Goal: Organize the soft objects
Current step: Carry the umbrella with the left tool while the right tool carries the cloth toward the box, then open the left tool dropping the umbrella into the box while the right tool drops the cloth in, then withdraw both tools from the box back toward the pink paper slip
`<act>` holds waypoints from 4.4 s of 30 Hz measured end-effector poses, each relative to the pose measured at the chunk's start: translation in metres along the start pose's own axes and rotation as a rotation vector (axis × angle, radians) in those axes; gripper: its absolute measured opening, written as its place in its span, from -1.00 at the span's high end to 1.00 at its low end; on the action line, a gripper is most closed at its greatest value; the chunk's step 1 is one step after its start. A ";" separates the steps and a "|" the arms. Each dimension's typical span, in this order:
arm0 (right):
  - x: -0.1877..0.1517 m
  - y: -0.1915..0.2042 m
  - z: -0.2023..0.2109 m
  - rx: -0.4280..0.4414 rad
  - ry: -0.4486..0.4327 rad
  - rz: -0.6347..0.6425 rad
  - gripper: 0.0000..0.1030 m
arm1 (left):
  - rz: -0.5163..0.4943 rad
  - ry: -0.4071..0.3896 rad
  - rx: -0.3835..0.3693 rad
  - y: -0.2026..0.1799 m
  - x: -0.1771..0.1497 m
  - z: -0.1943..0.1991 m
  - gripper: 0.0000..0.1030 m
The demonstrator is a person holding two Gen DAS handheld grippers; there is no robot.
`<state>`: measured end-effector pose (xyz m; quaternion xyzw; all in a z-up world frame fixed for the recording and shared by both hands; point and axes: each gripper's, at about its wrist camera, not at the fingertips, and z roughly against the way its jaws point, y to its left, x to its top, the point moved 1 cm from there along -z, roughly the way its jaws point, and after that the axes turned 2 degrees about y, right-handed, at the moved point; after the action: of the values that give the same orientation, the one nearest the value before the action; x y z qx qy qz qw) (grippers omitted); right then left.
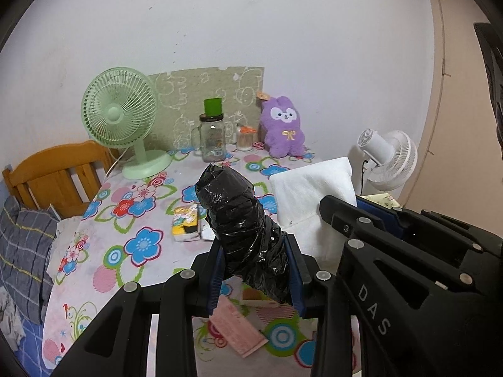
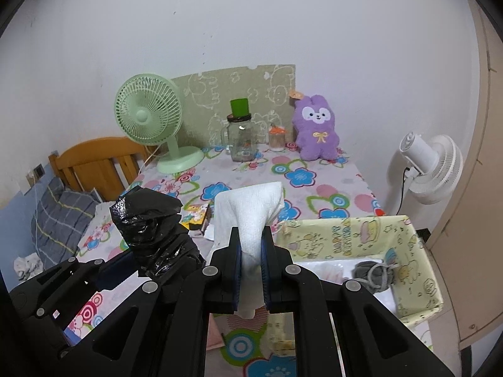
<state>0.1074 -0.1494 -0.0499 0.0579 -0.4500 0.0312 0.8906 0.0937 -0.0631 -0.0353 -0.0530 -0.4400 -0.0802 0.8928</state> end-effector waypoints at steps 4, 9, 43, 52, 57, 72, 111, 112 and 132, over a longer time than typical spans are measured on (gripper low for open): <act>0.001 -0.016 0.005 -0.009 -0.009 -0.009 0.75 | -0.015 -0.005 -0.012 -0.016 0.003 -0.002 0.31; 0.001 -0.037 0.007 -0.029 -0.013 -0.019 0.75 | -0.032 -0.005 -0.028 -0.034 0.006 -0.008 0.31; -0.028 -0.134 -0.044 -0.101 0.109 -0.123 0.74 | -0.144 0.161 -0.105 -0.110 -0.006 -0.089 -0.13; -0.034 -0.137 -0.056 -0.107 0.152 -0.140 0.53 | -0.178 0.172 -0.061 -0.109 -0.011 -0.093 -0.49; -0.034 -0.133 -0.044 -0.121 0.124 -0.138 -0.11 | -0.181 0.167 -0.074 -0.108 -0.009 -0.086 -0.58; -0.035 -0.092 0.000 -0.156 0.039 -0.131 -0.49 | -0.165 0.095 -0.057 -0.075 -0.013 -0.043 -0.83; -0.071 0.043 -0.017 -0.008 0.068 -0.028 -0.50 | -0.022 0.114 0.086 0.048 -0.070 -0.013 -0.94; -0.072 0.046 -0.018 -0.011 0.067 -0.024 -0.50 | -0.017 0.120 0.089 0.052 -0.073 -0.015 -0.94; -0.095 0.074 -0.089 0.046 0.240 0.020 -0.37 | 0.023 0.248 0.107 0.091 -0.104 -0.063 -0.94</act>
<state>0.1142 -0.0643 -0.1734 0.0698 -0.3400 0.0569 0.9361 0.0975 0.0263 -0.1582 0.0002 -0.3292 -0.0522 0.9428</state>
